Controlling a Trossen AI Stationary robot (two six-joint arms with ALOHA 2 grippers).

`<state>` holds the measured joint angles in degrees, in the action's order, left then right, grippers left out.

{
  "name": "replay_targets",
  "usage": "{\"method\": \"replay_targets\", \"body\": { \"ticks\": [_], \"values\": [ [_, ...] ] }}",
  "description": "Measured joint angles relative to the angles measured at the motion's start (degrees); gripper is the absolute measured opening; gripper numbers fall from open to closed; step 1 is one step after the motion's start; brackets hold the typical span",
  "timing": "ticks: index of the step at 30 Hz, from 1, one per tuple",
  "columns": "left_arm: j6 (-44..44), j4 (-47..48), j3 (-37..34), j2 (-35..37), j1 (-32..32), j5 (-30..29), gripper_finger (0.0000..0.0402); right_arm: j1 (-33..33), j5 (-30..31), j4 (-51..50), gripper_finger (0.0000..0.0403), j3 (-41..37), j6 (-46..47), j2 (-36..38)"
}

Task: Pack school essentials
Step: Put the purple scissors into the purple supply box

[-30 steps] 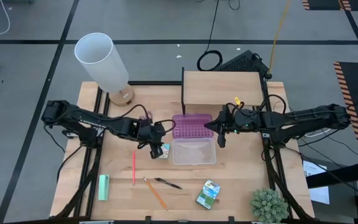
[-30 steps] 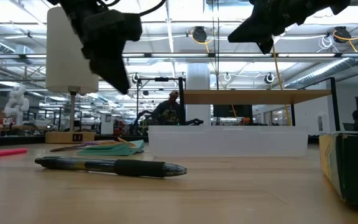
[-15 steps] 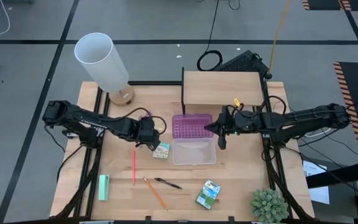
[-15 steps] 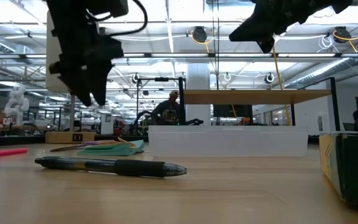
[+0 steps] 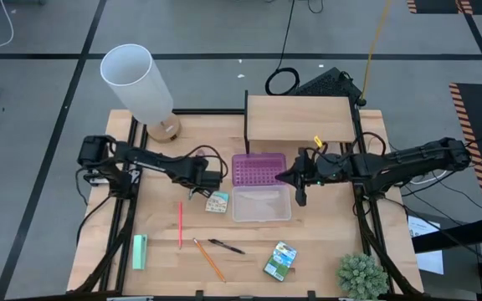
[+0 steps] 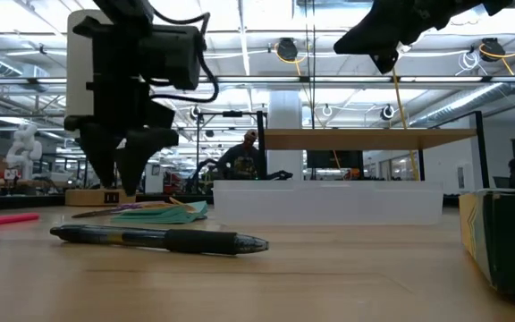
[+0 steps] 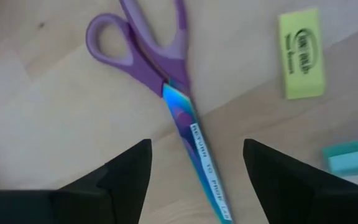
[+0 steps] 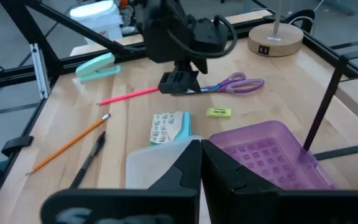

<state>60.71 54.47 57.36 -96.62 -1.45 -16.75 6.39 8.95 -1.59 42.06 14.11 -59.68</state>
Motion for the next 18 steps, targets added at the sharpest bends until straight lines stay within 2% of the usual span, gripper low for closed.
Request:
{"method": "replay_targets", "body": {
  "ticks": [5, 13, 18],
  "values": [
    [-1.7, 1.2, 0.0, -1.5, 0.2, 0.6, 0.0255, 0.2, 0.0, 0.0, 0.0000, 0.0, -0.4, 0.0],
    [-1.8, -1.5, 0.0, -1.6, 0.5, 0.7, 0.0220, 0.2, 0.0, 0.0, 0.0000, 0.0, -0.3, 0.0],
    [-0.6, -1.5, 0.0, -1.6, 1.2, 1.3, 0.0216, 0.4, 0.0, 0.0, 0.0000, 0.0, -0.3, 0.0]
  ]
}}
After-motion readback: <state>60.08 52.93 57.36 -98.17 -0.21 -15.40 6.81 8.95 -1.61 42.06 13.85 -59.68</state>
